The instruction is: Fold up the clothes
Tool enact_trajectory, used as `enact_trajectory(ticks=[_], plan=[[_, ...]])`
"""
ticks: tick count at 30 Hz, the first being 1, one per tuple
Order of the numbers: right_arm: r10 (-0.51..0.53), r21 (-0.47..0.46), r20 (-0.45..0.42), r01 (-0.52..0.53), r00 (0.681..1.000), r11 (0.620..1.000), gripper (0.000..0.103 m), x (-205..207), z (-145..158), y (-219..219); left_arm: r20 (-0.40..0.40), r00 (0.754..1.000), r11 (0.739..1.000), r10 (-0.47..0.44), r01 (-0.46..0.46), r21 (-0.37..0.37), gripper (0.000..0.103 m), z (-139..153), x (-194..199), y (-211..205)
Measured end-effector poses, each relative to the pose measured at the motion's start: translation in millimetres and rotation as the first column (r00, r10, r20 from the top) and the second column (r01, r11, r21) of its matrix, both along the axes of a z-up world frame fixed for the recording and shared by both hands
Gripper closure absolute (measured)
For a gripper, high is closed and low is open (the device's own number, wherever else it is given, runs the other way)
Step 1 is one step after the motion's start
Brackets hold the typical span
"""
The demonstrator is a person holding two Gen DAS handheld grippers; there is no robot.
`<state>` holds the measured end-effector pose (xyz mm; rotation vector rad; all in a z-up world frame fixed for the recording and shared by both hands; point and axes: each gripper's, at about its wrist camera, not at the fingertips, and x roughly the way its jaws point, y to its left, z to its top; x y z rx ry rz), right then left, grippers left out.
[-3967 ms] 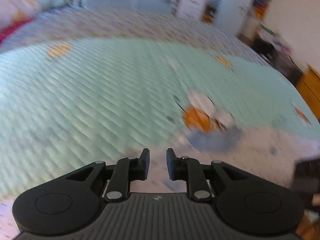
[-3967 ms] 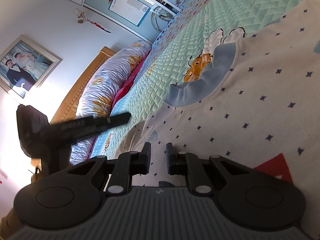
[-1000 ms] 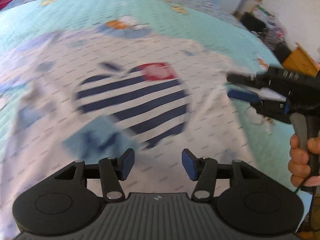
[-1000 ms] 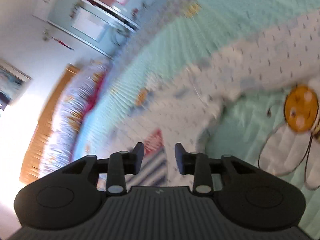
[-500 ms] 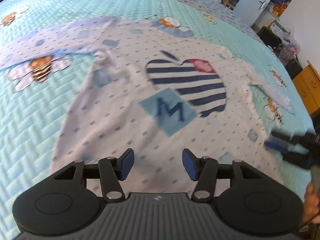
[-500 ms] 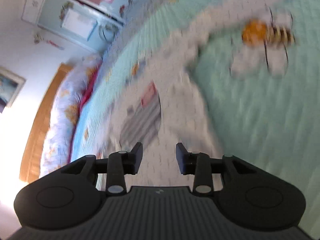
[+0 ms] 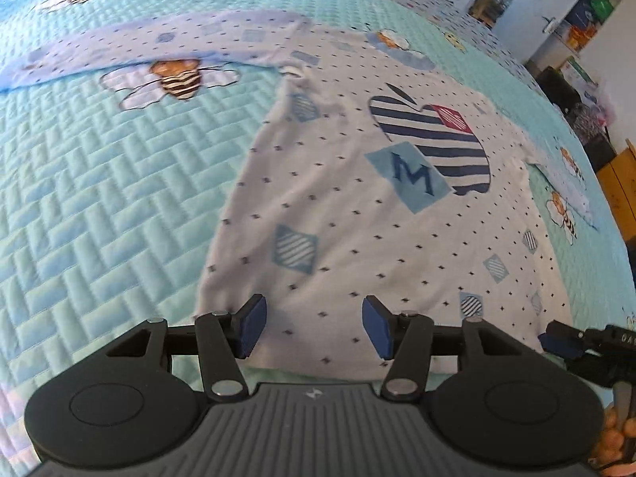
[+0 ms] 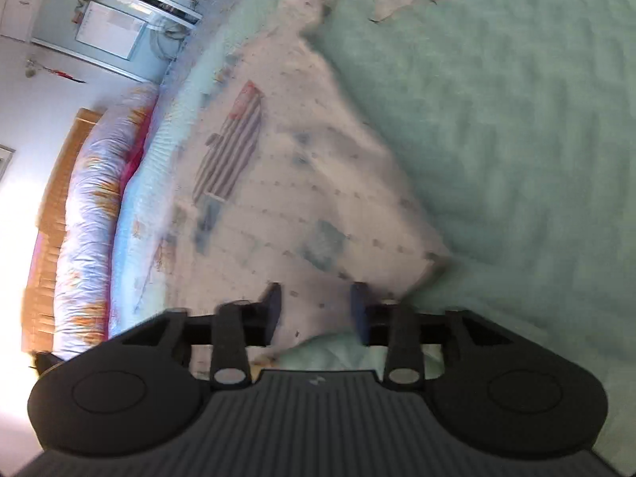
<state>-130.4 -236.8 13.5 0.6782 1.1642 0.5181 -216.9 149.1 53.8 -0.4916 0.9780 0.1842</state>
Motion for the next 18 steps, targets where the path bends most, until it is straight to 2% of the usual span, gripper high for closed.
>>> enact_trajectory(ticks=[3,5,7,11,15,18], plan=[[-0.018,0.007,-0.021,0.018,1.0,1.0,0.074,-5.5,2.7,-4.9,-0.002,1.0,1.0,-0.001,0.001,0.0,0.046,0.6,-0.3,1.3],[-0.009,0.003,-0.005,0.009,1.0,1.0,0.07,-6.6,12.6,-0.5,-0.004,1.0,1.0,-0.006,0.006,0.001,0.046,0.7,1.1,0.4],[0.003,0.038,0.024,-0.004,1.0,0.999,0.07,-6.5,22.5,7.8,-0.006,1.0,1.0,-0.011,0.011,0.002,0.046,0.8,2.5,-0.4],[0.041,0.128,0.018,-0.043,0.999,0.991,0.067,-0.4,24.2,26.6,-0.01,1.0,1.0,-0.022,0.022,0.005,0.043,0.9,5.3,-2.1],[0.113,0.095,-0.056,-0.107,0.992,0.99,0.064,-1.1,0.0,54.7,-0.013,0.999,0.999,-0.031,0.031,0.006,0.043,1.3,7.9,-3.2],[0.158,0.069,-0.036,-0.155,0.987,0.986,0.064,-9.7,-0.4,59.7,-0.01,1.0,1.0,-0.023,0.023,0.006,0.043,3.0,8.8,0.3]])
